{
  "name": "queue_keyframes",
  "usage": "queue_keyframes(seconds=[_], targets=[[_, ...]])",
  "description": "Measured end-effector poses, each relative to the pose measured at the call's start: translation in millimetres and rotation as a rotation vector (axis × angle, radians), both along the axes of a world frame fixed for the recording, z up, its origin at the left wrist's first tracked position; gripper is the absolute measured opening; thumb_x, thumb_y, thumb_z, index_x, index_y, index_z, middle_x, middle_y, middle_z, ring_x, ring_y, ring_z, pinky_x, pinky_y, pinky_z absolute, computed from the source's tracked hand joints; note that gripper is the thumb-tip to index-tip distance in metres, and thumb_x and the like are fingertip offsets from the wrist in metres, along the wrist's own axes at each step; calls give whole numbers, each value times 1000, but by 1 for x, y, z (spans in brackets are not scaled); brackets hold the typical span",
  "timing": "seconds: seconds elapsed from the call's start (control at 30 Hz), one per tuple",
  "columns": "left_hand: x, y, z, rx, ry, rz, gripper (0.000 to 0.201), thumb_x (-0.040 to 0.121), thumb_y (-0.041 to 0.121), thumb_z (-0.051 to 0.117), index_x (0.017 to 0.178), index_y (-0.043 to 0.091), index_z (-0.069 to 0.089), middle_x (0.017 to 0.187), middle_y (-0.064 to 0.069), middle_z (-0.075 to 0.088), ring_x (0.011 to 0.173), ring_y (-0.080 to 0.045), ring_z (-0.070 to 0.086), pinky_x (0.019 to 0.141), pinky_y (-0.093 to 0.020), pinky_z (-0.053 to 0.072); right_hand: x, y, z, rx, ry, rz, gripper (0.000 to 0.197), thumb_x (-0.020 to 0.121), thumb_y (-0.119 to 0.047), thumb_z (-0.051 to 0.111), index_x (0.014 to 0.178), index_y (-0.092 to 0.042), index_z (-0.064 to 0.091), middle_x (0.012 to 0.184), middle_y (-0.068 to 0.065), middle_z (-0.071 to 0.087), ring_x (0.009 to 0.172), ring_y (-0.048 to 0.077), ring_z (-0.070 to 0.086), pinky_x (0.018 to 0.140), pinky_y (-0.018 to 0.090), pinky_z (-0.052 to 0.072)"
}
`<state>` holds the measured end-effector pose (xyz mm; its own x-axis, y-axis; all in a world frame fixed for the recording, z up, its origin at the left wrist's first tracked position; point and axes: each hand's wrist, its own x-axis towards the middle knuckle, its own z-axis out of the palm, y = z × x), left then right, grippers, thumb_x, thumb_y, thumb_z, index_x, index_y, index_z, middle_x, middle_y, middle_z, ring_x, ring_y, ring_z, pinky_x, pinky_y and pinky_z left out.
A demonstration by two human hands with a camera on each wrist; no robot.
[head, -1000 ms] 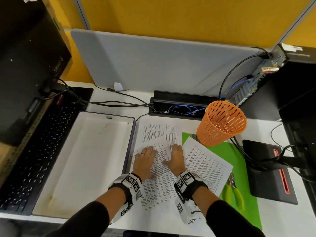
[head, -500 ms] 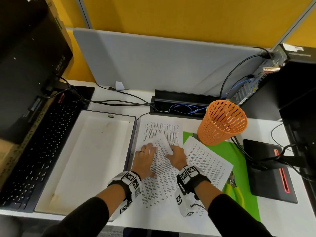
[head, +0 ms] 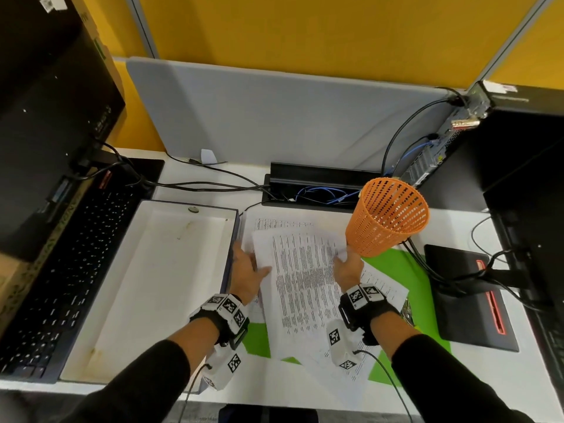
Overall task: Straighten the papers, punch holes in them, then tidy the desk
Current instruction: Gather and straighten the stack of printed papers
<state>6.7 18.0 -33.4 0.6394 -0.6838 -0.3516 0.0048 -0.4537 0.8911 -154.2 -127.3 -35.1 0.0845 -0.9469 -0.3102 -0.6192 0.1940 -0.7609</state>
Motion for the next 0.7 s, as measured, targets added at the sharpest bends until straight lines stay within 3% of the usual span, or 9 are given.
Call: queue_keyframes(seconds=[0.07,0.17,0.27,0.4,0.47,0.53,0.57,0.63,0.7], targets=[[-2,-2,1,-38,109,27,71,80,-10,68,138,-2,29,121,-25,58,111,-35,59,85,-27,51,1,-2,3,1,-47,-36,33,87,4,54,120,6,51,125,25,54,117,37,49,100,41,39],[-4,-4,2,-50,99,-62,49,79,-7,70,123,-3,49,119,-17,62,106,-24,61,89,-31,52,6,-2,6,-47,-138,-22,34,85,7,55,118,1,55,124,20,57,117,34,51,102,40,39],[-5,-7,6,-87,43,-116,45,82,-7,66,124,-2,49,115,-9,61,105,-20,60,96,-36,50,14,-3,11,-119,-117,43,28,84,6,56,111,0,59,117,20,60,113,35,54,101,47,44],[3,-20,30,-221,-131,-40,49,89,-7,57,134,1,40,124,-5,56,112,-15,56,98,-27,46,30,-6,44,-294,-131,144,20,86,5,55,105,2,60,108,18,66,101,29,62,84,28,47],[13,-30,45,-283,-220,20,45,91,-3,56,133,4,41,123,-3,57,112,-14,56,99,-31,47,39,-6,64,-438,-166,190,18,88,-1,55,106,0,58,104,16,68,94,26,65,79,28,51],[23,-39,58,-344,-299,42,37,93,5,56,128,10,44,118,2,59,112,-18,58,98,-40,49,46,-5,81,-566,-175,235,15,93,-7,52,106,0,55,90,12,68,72,21,63,64,15,47],[27,-42,64,-380,-320,49,34,95,10,54,127,13,44,119,3,60,114,-19,58,98,-40,49,50,-4,87,-609,-184,248,15,95,-11,49,105,0,54,80,8,65,61,15,57,53,10,39],[31,-48,75,-445,-337,58,32,97,11,51,128,10,43,121,2,60,115,-17,58,96,-29,51,58,-1,95,-646,-225,258,18,97,-16,46,105,-1,51,74,2,59,54,4,49,46,11,31],[33,-50,82,-482,-357,48,31,97,6,50,127,3,43,120,-1,60,111,-13,60,91,-17,51,63,1,92,-606,-278,265,22,98,-19,44,111,-1,47,91,6,66,69,8,60,58,15,45]])
